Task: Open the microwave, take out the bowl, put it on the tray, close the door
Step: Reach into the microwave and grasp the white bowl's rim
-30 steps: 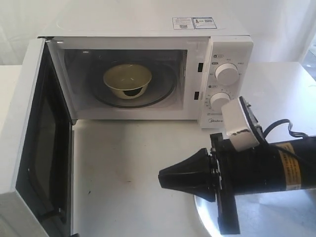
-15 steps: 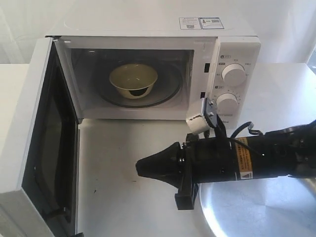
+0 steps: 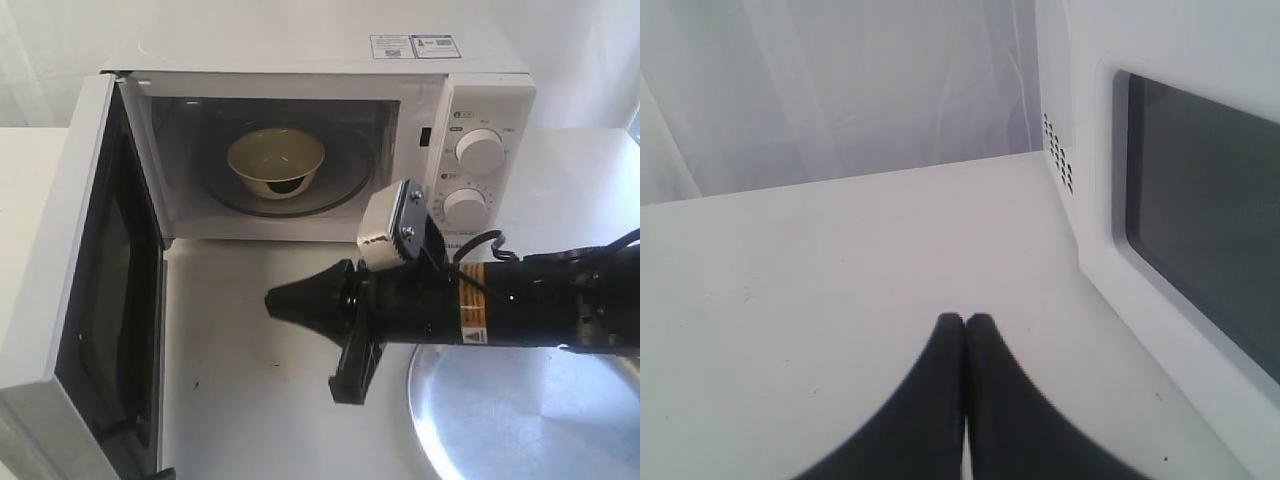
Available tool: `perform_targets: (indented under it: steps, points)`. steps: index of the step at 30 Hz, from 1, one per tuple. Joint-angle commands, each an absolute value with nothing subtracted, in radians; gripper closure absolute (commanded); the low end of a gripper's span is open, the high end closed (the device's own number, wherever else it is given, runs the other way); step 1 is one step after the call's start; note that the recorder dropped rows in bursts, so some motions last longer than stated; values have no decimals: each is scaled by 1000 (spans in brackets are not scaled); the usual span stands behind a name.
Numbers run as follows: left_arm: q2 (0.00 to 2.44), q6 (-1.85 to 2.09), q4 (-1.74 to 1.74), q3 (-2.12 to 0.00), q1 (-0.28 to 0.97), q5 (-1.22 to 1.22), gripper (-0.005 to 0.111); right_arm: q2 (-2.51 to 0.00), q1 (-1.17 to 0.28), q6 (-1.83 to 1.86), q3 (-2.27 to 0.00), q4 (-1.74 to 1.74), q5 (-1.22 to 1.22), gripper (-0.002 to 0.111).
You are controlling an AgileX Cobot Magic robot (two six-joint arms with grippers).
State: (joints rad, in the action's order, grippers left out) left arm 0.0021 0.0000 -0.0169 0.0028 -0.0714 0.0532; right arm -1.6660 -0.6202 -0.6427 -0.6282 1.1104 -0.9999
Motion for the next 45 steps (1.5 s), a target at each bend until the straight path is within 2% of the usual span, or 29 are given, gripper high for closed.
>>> perform_targets:
  steps: [1, 7, 9, 11, 16, 17, 23, 32, 35, 37, 38, 39, 45]
  points:
    - [0, 0, -7, 0, -69, 52, 107, -1682, -621, -312, -646, 769, -898, 108]
    - [0, 0, -7, 0, -69, 52, 107, -1788, -665, -246, -824, 722, -795, 108]
    - [0, 0, -7, 0, -69, 52, 107, -1833, -694, -228, -903, 738, -746, 103]
    - [0, 0, -7, 0, -69, 52, 107, -1872, -718, -202, -975, 738, -680, 93]
    - [0, 0, -7, 0, -69, 52, 107, -1950, -742, -142, -1135, 736, -525, 54]
    - [0, 0, -7, 0, -69, 52, 107, -1964, -745, -133, -1166, 730, -502, 50]
    - [0, 0, -7, 0, -69, 52, 107, -2073, -745, -96, -1335, 732, -310, 53]
    - [0, 0, -7, 0, -69, 52, 107, -2195, -745, -96, -1496, 736, -227, 56]
    - [0, 0, -7, 0, -69, 52, 107, -2227, -745, -96, -1532, 736, -172, 68]
    - [0, 0, -7, 0, -69, 52, 107, -2235, -748, -96, -1539, 736, -123, 84]
    - [0, 0, -7, 0, -69, 52, 107, -2235, -755, -96, -1539, 736, -102, 100]
    - [0, 0, -7, 0, -69, 52, 107, -2235, -760, -96, -1535, 734, -77, 108]
    - [0, 0, -7, 0, -69, 52, 107, -2148, -831, -119, -1477, 729, -17, 108]
